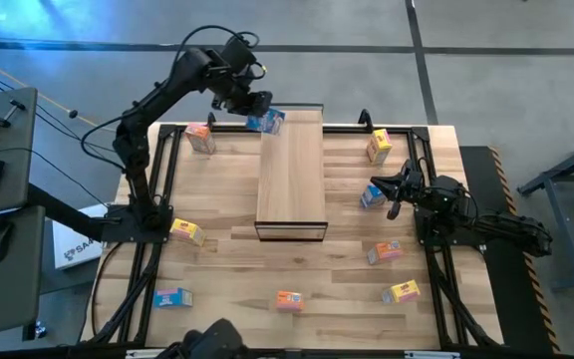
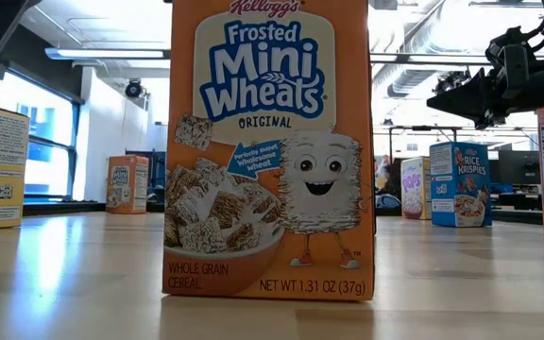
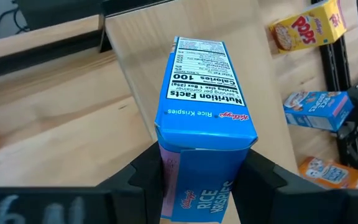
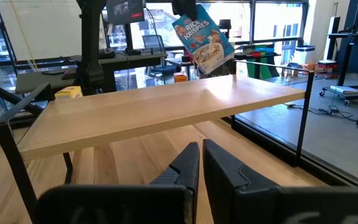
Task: Stack cereal on shelf
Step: Put the top left blue cereal box on the shelf
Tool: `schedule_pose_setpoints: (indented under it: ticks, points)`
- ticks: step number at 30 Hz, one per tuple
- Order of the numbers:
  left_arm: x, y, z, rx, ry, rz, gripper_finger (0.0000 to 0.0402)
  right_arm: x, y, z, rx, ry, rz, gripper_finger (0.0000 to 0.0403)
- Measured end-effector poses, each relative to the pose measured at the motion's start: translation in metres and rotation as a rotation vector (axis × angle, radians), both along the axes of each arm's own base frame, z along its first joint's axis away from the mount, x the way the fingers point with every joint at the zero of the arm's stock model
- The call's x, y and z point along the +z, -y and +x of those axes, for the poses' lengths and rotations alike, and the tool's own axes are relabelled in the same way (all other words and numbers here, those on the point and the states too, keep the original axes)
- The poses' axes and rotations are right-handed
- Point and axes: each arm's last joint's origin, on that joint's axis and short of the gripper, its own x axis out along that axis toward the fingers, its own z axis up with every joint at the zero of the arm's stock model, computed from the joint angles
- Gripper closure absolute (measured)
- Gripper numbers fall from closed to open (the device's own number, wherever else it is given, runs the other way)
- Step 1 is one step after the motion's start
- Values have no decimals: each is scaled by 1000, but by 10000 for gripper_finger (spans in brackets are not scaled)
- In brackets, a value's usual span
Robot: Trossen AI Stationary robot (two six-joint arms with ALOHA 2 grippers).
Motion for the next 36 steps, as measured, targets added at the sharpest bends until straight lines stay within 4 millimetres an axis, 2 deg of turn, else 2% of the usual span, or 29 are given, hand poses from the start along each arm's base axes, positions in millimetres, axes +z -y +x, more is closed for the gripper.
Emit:
schedule_pose_setpoints:
  ticks: [12,22,27,32,36]
  points:
    - [0,2,-2,15,-22,-19,233,0,0,0,0,0,0,389]
    - [1,2,-1,23,-7,-9,180,0,0,0,0,0,0,389]
    - [1,1,0,8,-1,7,166,0,0,0,0,-1,0,389]
    - [2,2,1,-61,-2,47,165,0,0,0,0,-1,0,389]
    - [10,12,1,-212,-14,149,165,0,0,0,0,-1,0,389]
